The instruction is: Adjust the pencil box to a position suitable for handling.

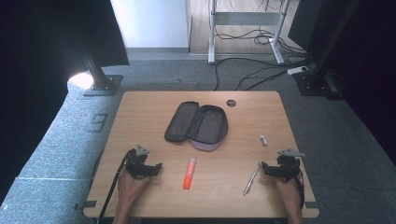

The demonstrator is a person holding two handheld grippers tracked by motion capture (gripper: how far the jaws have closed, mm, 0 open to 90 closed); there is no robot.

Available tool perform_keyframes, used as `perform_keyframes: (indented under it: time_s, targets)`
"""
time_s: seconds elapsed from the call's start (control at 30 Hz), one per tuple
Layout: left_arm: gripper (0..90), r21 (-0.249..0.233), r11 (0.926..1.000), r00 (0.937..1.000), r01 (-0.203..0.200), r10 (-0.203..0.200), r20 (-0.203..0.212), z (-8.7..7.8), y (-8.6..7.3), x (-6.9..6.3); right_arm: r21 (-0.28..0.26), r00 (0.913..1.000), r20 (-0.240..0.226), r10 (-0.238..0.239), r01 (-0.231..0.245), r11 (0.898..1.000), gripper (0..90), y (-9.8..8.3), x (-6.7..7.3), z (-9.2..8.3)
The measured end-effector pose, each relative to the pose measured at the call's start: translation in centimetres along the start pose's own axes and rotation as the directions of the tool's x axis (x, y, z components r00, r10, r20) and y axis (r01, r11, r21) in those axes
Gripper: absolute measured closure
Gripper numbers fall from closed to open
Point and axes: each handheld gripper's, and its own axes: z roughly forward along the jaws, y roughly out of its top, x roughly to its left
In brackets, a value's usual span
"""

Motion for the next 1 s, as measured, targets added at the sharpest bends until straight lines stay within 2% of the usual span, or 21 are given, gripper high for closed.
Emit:
perform_keyframes:
  time_s: [0.37, 0.5, 0.63, 0.73, 0.83, 0.9, 1.0]
  targets:
    - [5.5, -0.044, 0.9989, 0.9967, -0.018, 0.021, 0.079, -1.1, 1.6, -1.0, -0.003, 0.9999, -0.009, -0.006, 0.006, 1.000, 5.6, 0.0, 0.1, 0.0]
    - [5.5, -0.058, 0.9971, 0.9957, -0.049, 0.054, 0.076, -1.6, 2.6, -1.7, -0.002, 0.9999, -0.011, -0.008, 0.008, 1.000, 5.7, 0.0, 0.1, 0.0]
    - [5.8, -0.067, 0.9952, 0.9925, -0.070, 0.077, 0.095, -1.6, 3.7, -2.3, -0.003, 0.9999, -0.012, -0.010, 0.010, 1.000, 5.9, 0.0, 0.1, 0.0]
    - [6.1, -0.068, 0.9947, 0.9903, -0.078, 0.085, 0.110, -1.4, 4.3, -2.6, -0.003, 0.9999, -0.013, -0.011, 0.011, 1.000, 6.1, 0.0, 0.1, 0.0]
    - [6.4, -0.062, 0.9939, 0.9893, -0.091, 0.098, 0.108, -1.2, 4.6, -2.8, -0.003, 0.9998, -0.013, -0.011, 0.011, 1.000, 6.1, 0.0, 0.1, 0.0]
    - [6.8, -0.074, 0.9936, 0.9865, -0.085, 0.094, 0.134, -1.1, 5.1, -3.1, -0.004, 0.9998, -0.013, -0.012, 0.011, 1.000, 6.1, 0.0, 0.1, 0.0]
    - [7.0, -0.071, 0.9916, 0.9849, -0.108, 0.117, 0.128, -1.2, 5.7, -3.5, -0.003, 0.9998, -0.014, -0.012, 0.012, 1.000, 6.2, 0.0, 0.1, 0.0]
